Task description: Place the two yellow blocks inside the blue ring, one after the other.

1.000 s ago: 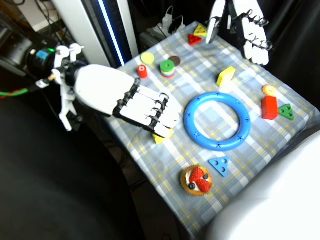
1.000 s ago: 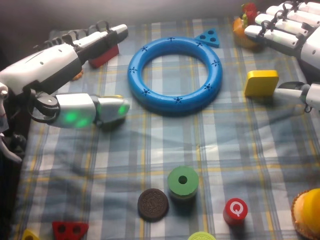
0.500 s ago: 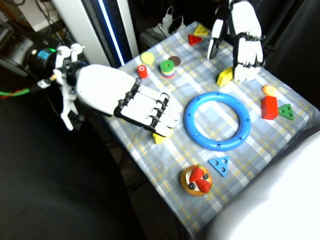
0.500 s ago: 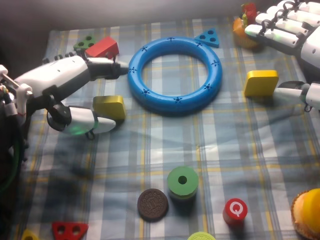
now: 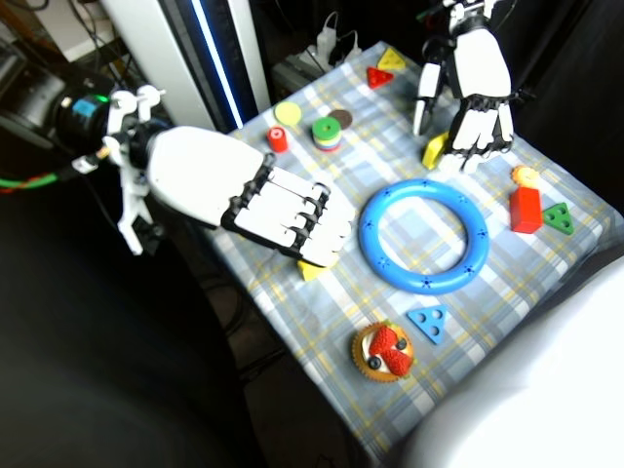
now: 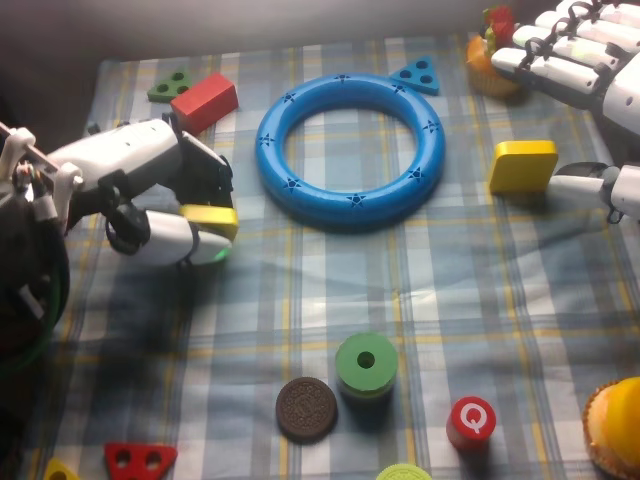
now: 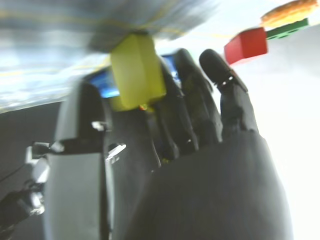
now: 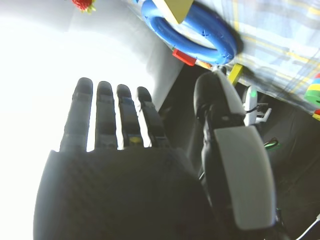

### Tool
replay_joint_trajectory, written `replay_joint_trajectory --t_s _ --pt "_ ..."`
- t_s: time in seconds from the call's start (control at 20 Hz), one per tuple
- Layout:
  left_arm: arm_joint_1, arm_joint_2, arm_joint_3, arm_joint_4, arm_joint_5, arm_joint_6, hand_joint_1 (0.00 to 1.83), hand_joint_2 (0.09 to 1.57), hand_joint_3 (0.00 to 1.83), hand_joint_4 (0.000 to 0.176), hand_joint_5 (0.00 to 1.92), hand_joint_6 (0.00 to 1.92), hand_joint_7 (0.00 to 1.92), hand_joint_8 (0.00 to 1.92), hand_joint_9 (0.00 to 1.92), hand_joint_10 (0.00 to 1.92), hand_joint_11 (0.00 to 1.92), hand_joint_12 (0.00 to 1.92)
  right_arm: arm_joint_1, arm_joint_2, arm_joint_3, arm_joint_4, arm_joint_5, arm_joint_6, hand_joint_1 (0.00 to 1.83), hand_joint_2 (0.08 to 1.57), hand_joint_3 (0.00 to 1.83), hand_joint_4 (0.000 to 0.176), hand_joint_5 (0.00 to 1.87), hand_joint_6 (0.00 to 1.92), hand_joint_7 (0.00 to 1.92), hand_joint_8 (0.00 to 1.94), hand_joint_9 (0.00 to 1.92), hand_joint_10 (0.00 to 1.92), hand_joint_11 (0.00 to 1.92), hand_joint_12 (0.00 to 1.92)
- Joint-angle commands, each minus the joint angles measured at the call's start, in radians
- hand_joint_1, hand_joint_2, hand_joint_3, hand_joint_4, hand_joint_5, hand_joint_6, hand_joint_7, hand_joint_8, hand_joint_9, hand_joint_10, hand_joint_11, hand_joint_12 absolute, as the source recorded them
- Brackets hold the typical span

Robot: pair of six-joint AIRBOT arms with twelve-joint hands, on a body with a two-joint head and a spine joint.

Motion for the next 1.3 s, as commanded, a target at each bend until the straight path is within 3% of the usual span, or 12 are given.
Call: replay_joint_trajectory --t_s 0.0,0.15,0.25,0.5,0.6,0.75,1.0,1.05,1.1,1.15,1.2,1.25 --pt "-0.018 0.004 -0.013 0.027 -0.108 -0.003 1.21 1.15 0.0 0.0 0.89 1.03 0.94 1.19 0.72 1.01 0.0 1.73 0.009 0.0 0.0 -0.009 0.125 -0.001 0.41 1.34 0.0 0.0 0.0 0.0 0.0 0.0 0.0 0.0 0.0 0.0" --pt "-0.057 0.02 -0.037 0.072 -0.144 -0.003 1.22 1.2 0.0 0.0 0.84 0.96 0.81 1.53 0.6 1.61 0.03 1.92 0.007 0.003 -0.002 -0.006 0.129 -0.001 0.41 1.34 0.0 0.0 0.0 0.0 0.0 0.0 0.0 0.0 0.02 0.01" --pt "-0.094 0.019 -0.038 0.103 -0.142 -0.003 1.12 1.18 0.0 0.0 0.86 1.15 0.79 1.69 0.62 1.89 0.15 1.92 0.006 0.003 -0.003 -0.005 0.131 -0.001 0.47 1.33 0.0 0.0 0.0 0.0 0.0 0.0 0.0 0.0 0.02 0.01" --pt "-0.239 -0.065 0.041 0.164 -0.036 -0.003 1.22 1.2 0.0 0.0 0.81 1.03 0.86 1.45 0.61 1.52 0.09 1.92 0.005 0.004 -0.003 -0.005 0.136 -0.001 0.5 1.33 0.0 0.0 0.0 0.0 0.0 0.0 0.0 0.0 0.0 0.02" --pt "-0.287 -0.131 0.102 0.155 0.017 -0.003 1.23 1.19 0.0 0.0 0.88 0.91 0.83 1.51 0.61 1.75 0.19 1.92 0.005 0.004 -0.003 -0.005 0.138 -0.001 0.51 1.33 0.0 0.0 0.0 0.0 0.0 0.0 0.0 0.0 0.0 0.0" --pt "-0.314 -0.221 0.196 0.083 0.071 0.015 1.12 1.13 0.0 0.0 0.95 1.04 0.85 1.92 0.82 1.92 0.37 1.92 0.005 0.004 -0.001 -0.005 0.138 -0.001 0.51 1.33 0.0 0.0 0.0 0.0 0.0 0.0 0.0 0.0 0.01 0.01" --pt "-0.327 -0.331 0.326 -0.074 0.167 0.104 1.1 1.11 0.0 0.0 1.0 0.98 0.95 1.92 0.94 1.92 0.53 1.92 0.003 -0.004 0.003 -0.005 0.138 -0.001 0.45 1.34 0.0 0.0 0.0 0.0 0.0 0.0 0.0 0.0 0.0 0.0" --pt "-0.327 -0.343 0.337 -0.103 0.175 0.132 1.07 1.13 0.01 0.001 0.94 1.08 0.87 1.87 0.83 1.92 0.44 1.92 0.003 -0.005 0.004 -0.005 0.138 -0.001 0.45 1.34 0.0 0.0 0.0 0.0 0.0 0.0 0.0 0.0 0.0 0.0" --pt "-0.324 -0.347 0.339 -0.103 0.178 0.132 1.14 1.25 0.01 0.0 0.71 1.37 0.72 1.58 0.57 1.86 0.3 1.92 0.003 -0.005 0.005 -0.005 0.138 -0.001 0.46 1.34 0.0 0.0 0.0 0.0 0.0 0.0 0.0 0.0 0.0 0.0" --pt "-0.324 -0.348 0.336 -0.099 0.179 0.132 0.96 1.17 0.0 0.029 0.52 0.95 0.59 1.37 0.43 1.72 0.19 1.92 0.003 -0.005 0.005 -0.005 0.138 -0.001 0.47 1.34 0.0 0.0 0.0 0.0 0.0 0.0 0.0 0.0 0.0 0.0" --pt "-0.324 -0.348 0.332 -0.092 0.177 0.132 0.92 1.14 0.0 0.069 0.54 0.73 0.56 1.3 0.41 1.68 0.17 1.92 0.003 -0.005 0.005 -0.005 0.138 -0.001 0.48 1.34 0.0 0.0 0.0 0.0 0.0 0.0 0.0 0.0 0.0 0.0" --pt "-0.324 -0.345 0.325 -0.083 0.173 0.132 0.88 1.09 0.0 0.084 0.37 0.47 0.4 0.71 0.21 1.17 0.03 1.76 0.003 -0.005 0.005 -0.005 0.138 -0.001 0.47 1.34 0.0 0.0 0.0 0.0 0.0 0.0 0.0 0.0 0.0 0.0"
